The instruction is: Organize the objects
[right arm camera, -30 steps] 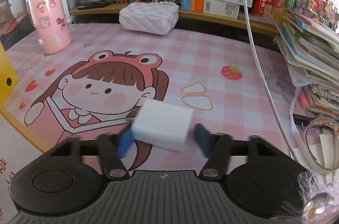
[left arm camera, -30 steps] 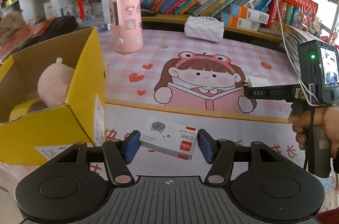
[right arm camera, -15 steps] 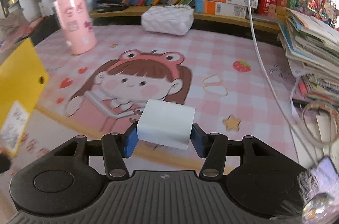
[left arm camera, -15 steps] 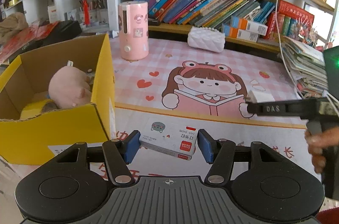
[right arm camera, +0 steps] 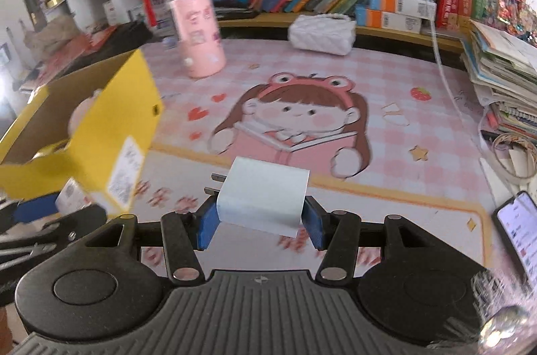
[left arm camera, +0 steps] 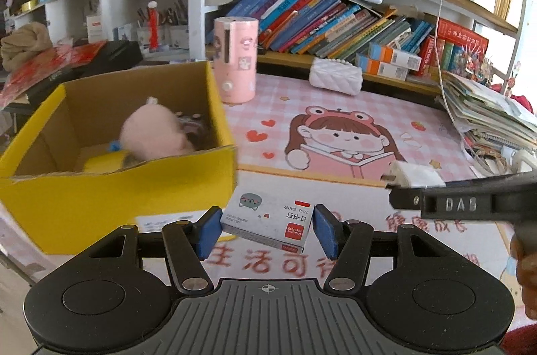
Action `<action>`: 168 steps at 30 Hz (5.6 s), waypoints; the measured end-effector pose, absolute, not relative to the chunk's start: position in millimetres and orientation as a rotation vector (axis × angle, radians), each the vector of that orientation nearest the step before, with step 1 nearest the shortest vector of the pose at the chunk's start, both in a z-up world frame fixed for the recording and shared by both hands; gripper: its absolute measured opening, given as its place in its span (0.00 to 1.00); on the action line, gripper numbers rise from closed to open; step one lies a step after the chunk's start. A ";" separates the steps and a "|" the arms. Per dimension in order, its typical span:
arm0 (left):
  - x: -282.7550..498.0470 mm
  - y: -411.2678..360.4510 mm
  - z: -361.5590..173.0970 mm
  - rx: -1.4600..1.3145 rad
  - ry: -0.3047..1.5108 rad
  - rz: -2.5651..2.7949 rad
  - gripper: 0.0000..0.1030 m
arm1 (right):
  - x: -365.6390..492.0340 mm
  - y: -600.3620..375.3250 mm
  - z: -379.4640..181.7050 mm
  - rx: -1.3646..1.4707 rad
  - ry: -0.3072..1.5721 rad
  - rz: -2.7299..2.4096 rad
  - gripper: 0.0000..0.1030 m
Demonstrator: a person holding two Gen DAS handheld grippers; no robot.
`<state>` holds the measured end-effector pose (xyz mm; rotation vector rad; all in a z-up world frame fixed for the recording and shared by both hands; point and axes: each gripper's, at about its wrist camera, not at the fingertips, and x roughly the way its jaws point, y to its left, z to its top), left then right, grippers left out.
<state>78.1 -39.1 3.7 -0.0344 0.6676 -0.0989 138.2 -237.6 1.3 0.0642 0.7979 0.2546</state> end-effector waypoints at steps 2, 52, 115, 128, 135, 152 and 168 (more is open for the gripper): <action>69.4 -29.4 4.3 -0.041 0.669 -0.099 0.56 | 127.7 -223.9 1.5 0.041 0.800 0.268 0.49; -60.9 118.8 21.5 -0.098 0.576 0.023 0.56 | -14.6 -45.8 19.0 -0.122 0.723 0.434 0.49; 128.9 105.7 11.7 0.023 0.684 0.262 0.57 | 202.6 -9.8 4.5 -0.355 0.657 0.736 0.48; 121.3 106.4 15.3 0.003 0.644 0.296 0.72 | 203.4 -10.9 5.3 -0.351 0.653 0.748 0.50; 99.0 108.3 30.9 -0.042 0.560 0.287 0.81 | 187.0 -23.5 20.6 -0.284 0.612 0.677 0.64; 44.0 101.6 45.6 -0.053 0.468 0.220 0.94 | 115.0 -62.8 45.4 -0.137 0.481 0.381 0.83; -21.1 89.0 25.1 -0.016 0.548 0.138 0.96 | 10.3 -94.6 21.2 -0.089 0.561 0.108 0.96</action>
